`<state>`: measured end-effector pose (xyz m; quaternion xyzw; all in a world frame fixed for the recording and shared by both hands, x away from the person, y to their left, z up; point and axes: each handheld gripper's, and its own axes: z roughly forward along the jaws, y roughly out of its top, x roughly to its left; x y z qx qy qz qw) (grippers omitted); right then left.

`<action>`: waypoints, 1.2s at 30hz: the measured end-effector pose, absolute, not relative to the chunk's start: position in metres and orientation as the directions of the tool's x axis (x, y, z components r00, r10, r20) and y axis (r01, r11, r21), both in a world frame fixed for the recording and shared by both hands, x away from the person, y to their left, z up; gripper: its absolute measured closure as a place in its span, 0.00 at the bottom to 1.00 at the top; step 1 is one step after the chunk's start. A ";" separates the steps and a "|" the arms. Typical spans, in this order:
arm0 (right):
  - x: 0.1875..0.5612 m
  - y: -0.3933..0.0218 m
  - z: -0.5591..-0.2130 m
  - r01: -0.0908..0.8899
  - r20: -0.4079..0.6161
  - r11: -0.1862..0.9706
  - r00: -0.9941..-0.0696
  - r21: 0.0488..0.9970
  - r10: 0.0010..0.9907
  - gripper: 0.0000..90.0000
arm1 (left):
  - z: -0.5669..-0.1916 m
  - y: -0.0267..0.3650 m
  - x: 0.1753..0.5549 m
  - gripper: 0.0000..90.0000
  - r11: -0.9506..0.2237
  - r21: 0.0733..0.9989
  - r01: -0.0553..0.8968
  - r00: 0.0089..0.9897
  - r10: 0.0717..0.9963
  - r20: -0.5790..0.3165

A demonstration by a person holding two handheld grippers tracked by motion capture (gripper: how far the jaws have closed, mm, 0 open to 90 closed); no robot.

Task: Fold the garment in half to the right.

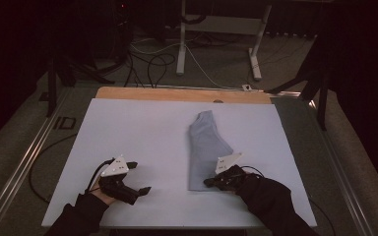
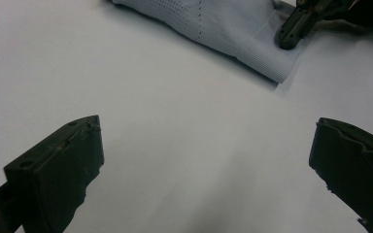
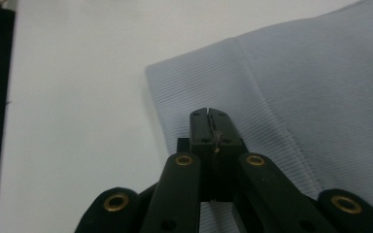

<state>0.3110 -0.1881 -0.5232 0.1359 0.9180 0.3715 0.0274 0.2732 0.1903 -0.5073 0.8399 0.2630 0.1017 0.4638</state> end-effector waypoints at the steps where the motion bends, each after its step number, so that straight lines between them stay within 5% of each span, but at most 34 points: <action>1: 0.311 -0.188 -0.523 0.229 0.051 0.687 -0.962 0.689 0.270 1.00 | -0.507 0.190 0.273 0.01 -0.431 0.833 0.347 0.841 0.536 -0.073; 28: 0.311 -0.187 -0.510 0.197 0.051 0.637 -0.969 0.745 0.240 0.99 | -0.506 0.192 0.272 0.01 -0.435 0.836 0.334 0.848 0.527 -0.065; 33: 0.316 -0.184 -0.496 0.187 0.033 0.612 -0.967 0.769 0.253 0.86 | -0.506 0.192 0.272 0.01 -0.435 0.837 0.333 0.847 0.527 -0.063; 36: 0.318 -0.182 -0.487 0.192 0.037 0.593 -0.964 0.782 0.263 0.67 | -0.505 0.193 0.272 0.01 -0.430 0.839 0.334 0.846 0.529 -0.066</action>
